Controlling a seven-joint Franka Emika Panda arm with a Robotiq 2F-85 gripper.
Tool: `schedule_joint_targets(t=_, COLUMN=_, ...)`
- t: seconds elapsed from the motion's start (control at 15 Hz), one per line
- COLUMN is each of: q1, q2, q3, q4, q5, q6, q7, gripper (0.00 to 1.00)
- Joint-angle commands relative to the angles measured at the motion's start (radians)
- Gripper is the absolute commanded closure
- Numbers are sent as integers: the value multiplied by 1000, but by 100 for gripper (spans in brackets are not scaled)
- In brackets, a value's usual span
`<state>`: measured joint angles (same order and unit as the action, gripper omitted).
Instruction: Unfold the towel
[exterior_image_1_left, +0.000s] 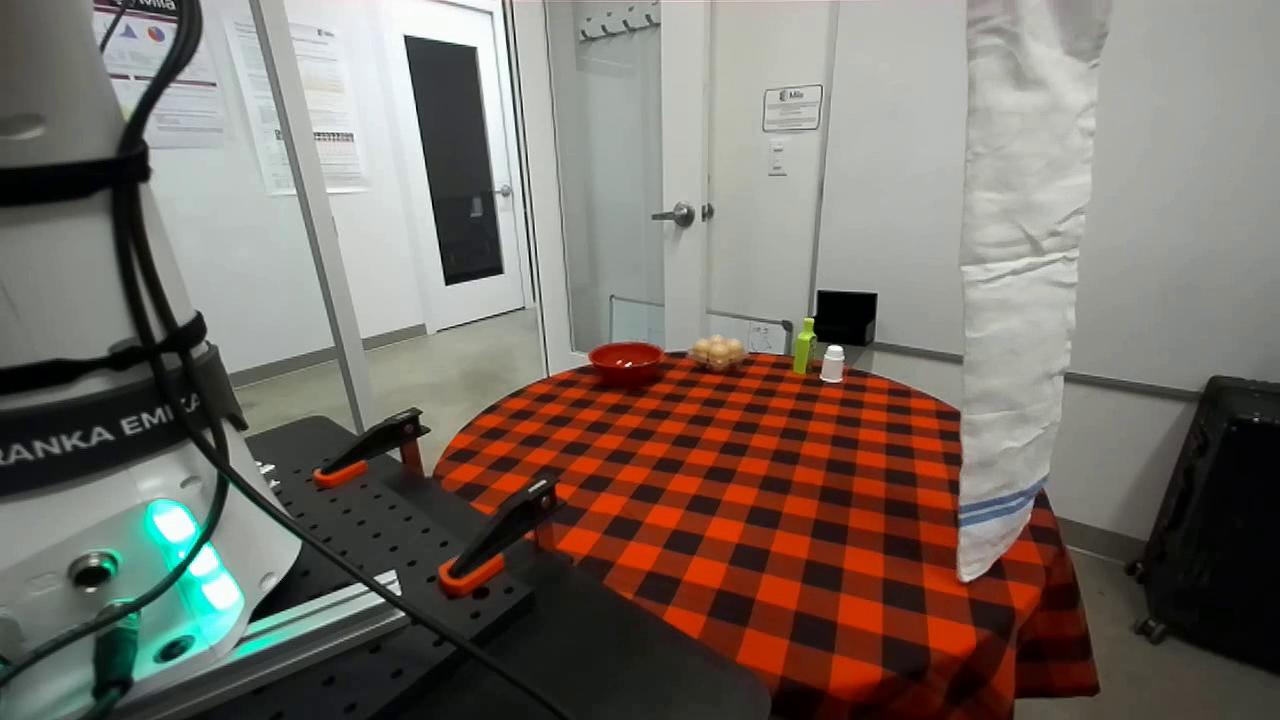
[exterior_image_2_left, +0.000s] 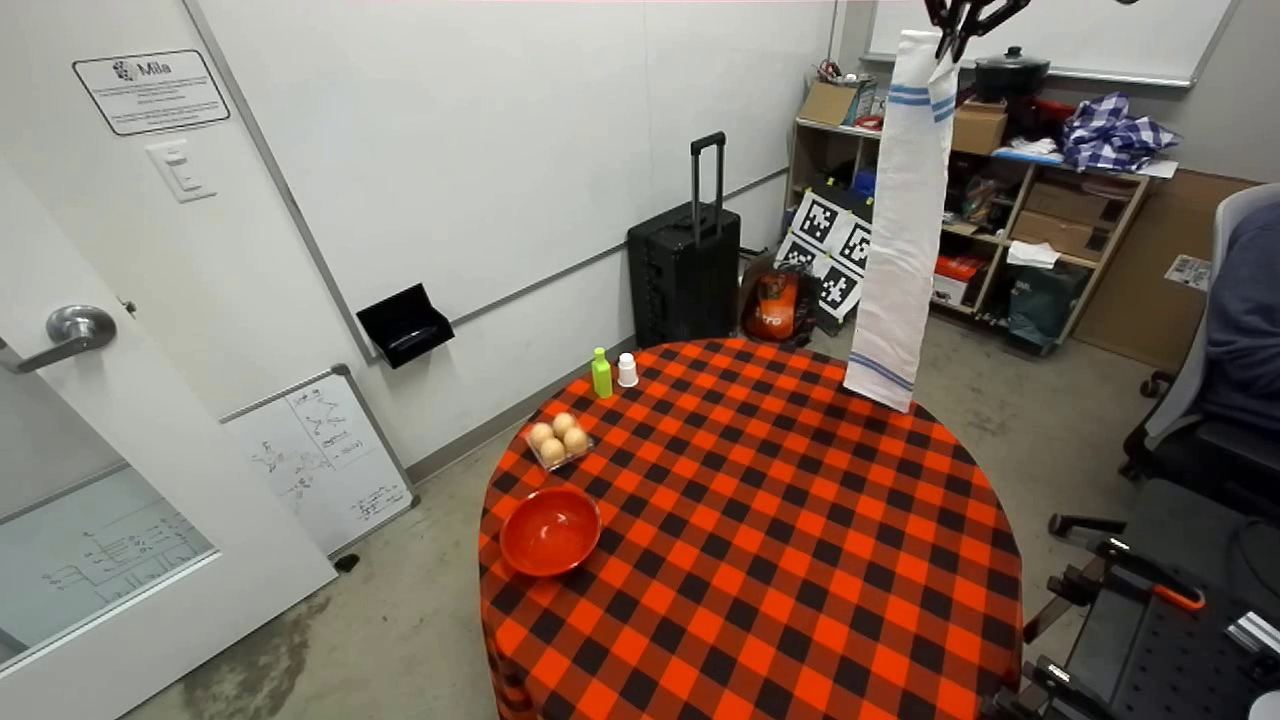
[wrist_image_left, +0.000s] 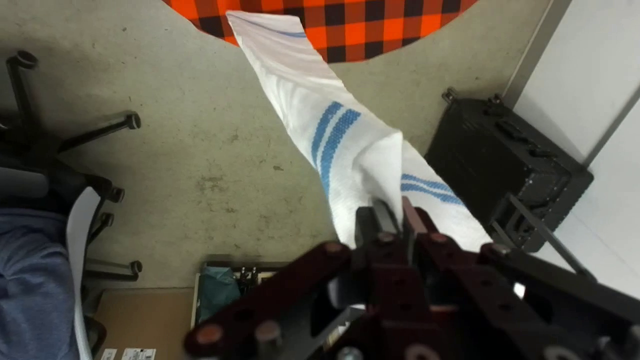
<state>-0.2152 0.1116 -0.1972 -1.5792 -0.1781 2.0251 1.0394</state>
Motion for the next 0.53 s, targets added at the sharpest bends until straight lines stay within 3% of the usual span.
schedule_joint_targets(t=0.0, q1=67, q2=-30, q3=43, q4=-149, q5=4, q6=51, q7=-51, gripper=99)
schedule_joint_targets(t=0.47, q1=176, q2=64, q3=137, q4=-259, q5=17, q6=70, q7=-183, gripper=99)
